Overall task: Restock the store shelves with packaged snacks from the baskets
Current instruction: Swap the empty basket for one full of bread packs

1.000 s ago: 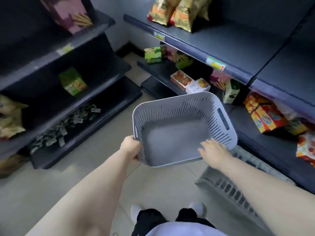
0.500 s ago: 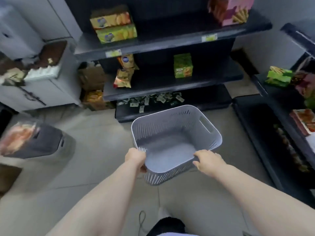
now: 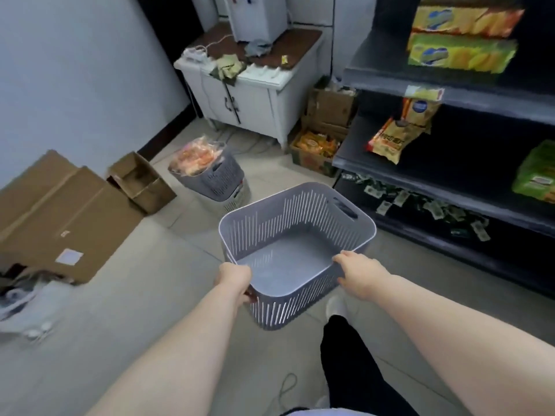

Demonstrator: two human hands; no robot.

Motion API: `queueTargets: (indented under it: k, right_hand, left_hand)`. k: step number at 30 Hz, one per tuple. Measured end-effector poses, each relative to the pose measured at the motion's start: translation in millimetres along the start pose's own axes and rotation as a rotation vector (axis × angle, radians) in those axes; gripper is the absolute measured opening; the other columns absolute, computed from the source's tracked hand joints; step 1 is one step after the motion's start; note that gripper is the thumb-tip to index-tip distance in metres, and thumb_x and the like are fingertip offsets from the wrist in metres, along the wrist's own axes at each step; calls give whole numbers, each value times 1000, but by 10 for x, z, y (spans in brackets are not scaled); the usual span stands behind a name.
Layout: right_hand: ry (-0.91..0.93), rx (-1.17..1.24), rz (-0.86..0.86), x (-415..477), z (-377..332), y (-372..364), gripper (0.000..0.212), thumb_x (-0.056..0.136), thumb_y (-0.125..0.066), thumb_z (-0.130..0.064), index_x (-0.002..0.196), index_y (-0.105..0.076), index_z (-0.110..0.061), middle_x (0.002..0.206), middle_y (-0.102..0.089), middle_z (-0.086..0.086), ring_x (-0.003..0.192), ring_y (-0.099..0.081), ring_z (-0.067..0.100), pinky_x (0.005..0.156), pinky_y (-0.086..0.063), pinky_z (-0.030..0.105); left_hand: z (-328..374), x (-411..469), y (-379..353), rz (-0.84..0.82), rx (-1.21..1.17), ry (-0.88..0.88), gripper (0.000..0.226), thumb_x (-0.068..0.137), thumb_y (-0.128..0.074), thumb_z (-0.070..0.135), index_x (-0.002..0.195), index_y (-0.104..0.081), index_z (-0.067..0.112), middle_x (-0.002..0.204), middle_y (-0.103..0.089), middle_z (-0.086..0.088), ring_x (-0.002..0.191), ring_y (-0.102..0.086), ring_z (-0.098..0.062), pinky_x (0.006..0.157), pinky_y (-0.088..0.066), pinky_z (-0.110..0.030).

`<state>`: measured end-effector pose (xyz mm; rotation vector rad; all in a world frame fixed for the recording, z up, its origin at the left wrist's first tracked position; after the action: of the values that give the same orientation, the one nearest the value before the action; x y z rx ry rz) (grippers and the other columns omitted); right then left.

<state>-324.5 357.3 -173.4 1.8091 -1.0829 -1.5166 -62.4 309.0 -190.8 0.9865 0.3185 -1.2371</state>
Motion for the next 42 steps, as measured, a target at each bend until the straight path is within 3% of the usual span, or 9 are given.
queueTargets:
  k: [3, 11, 15, 19, 22, 29, 36, 39, 42]
  right_hand:
    - [93, -69, -56, 520, -237, 260, 48, 94, -50, -23, 141, -42, -21, 143, -44, 2, 130, -45, 27, 102, -41, 42]
    - [262, -206, -128, 1772, -763, 980, 39, 94, -50, -20, 133, -53, -19, 129, -54, 7, 119, -53, 29, 98, -47, 42]
    - [313, -243, -113, 2224, -1157, 1243, 40, 94, -52, -19, 134, -52, -19, 129, -55, 7, 118, -53, 28, 98, -48, 40]
    - [383, -282, -134, 2660, -1766, 1334, 39, 93, -49, -18, 132, -54, -19, 128, -55, 7, 118, -53, 28, 99, -47, 43]
    - [423, -293, -135, 3007, -2291, 1387, 39, 90, -50, -18, 129, -55, -20, 127, -55, 6, 118, -52, 28, 98, -47, 42]
    - [393, -241, -164, 3973, -3581, 1346, 38, 94, -47, -18, 132, -53, -21, 133, -53, 5, 120, -52, 27, 98, -48, 41]
    - [384, -196, -242, 4734, -4630, 1211, 44, 95, -46, -18, 139, -49, -21, 140, -48, 5, 125, -48, 27, 104, -43, 42]
    - [367, -197, -270, 5090, -4899, 1141, 45, 95, -45, -17, 140, -48, -22, 138, -48, 6, 125, -48, 27, 105, -42, 42]
    - [339, -177, -273, 5453, -5059, 1067, 46, 95, -43, -17, 140, -48, -22, 141, -46, 6, 127, -46, 28, 106, -41, 40]
  left_hand:
    - [158, 284, 208, 64, -44, 33, 29, 80, -44, -5, 107, -51, -1, 101, -65, -31, 65, -63, -38, 48, -56, -51]
    - [597, 866, 615, 207, -198, 161, 27, 83, -45, -8, 108, -53, -2, 106, -65, -27, 85, -68, -44, 62, -58, -58]
    - [680, 1130, 892, 271, -263, 231, 39, 82, -46, -6, 119, -56, -2, 109, -66, -25, 84, -68, -43, 55, -58, -58]
    - [707, 1468, 1307, 337, -390, 288, 39, 84, -45, -8, 120, -57, 2, 114, -65, -22, 92, -66, -43, 58, -58, -57]
    - [671, 1889, 1637, 354, -494, 335, 38, 85, -48, -6, 120, -58, 5, 115, -65, -21, 96, -65, -43, 51, -56, -52]
    - [655, 3029, 2570, 362, -495, 392, 40, 87, -53, 1, 125, -56, 10, 120, -63, -20, 99, -64, -42, 38, -53, -42]
    - [557, 4010, 3234, 357, -458, 490, 38, 80, -54, 2, 118, -55, 5, 116, -62, -25, 93, -65, -44, 43, -54, -40]
    - [505, 4351, 3272, 314, -528, 552, 28, 79, -52, 1, 108, -56, 3, 104, -64, -25, 83, -66, -39, 45, -54, -39]
    - [448, 4647, 3214, 275, -599, 635, 3, 86, -53, 2, 88, -53, 4, 87, -61, -20, 76, -60, -32, 49, -51, -35]
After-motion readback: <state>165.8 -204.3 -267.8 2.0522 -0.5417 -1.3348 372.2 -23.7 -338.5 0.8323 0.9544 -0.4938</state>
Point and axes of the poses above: each hand's wrist, its own x-axis towards the middle knuckle, its own y-axis out of the back of the hand, z = x × y, the point moved 4 cm from there along x, towards the middle knuckle
